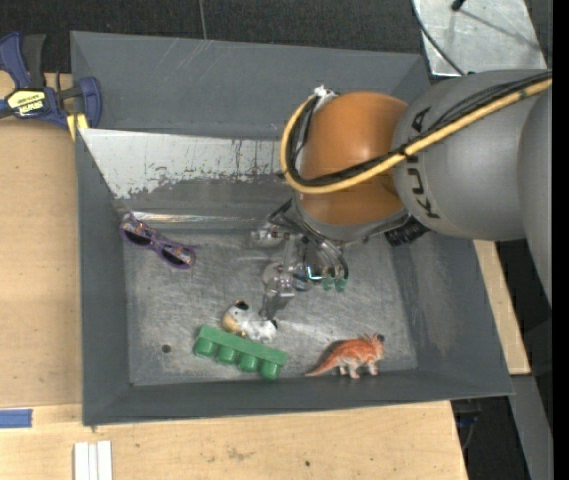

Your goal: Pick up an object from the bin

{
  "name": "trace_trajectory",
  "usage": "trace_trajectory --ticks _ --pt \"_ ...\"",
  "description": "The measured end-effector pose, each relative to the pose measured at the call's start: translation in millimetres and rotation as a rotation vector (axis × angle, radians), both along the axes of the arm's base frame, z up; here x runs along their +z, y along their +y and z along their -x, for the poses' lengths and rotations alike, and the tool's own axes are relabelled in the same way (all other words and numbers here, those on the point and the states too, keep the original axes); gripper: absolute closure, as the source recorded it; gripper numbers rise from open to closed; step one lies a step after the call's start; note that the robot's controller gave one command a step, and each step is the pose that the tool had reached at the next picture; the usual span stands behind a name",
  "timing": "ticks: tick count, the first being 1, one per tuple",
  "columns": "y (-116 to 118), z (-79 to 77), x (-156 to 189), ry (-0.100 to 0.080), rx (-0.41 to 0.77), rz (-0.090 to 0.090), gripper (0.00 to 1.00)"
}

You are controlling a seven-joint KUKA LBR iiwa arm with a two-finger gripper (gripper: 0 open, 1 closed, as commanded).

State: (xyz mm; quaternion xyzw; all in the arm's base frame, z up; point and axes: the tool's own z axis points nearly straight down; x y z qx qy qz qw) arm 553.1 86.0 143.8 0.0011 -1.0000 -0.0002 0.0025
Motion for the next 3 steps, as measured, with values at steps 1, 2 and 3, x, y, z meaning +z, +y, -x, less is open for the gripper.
trace_trajectory --ticks 1,2,3 --pt "-0.4 -2.1 4.0 -0.008 -0.002 -0.001 0.00" --pt "-22.6 -24.2 -27.0 -0.015 0.094 -0.002 0.00" --pt "-62.1 -47.0 -67.4 -0.008 0.051 0.000 0.00"
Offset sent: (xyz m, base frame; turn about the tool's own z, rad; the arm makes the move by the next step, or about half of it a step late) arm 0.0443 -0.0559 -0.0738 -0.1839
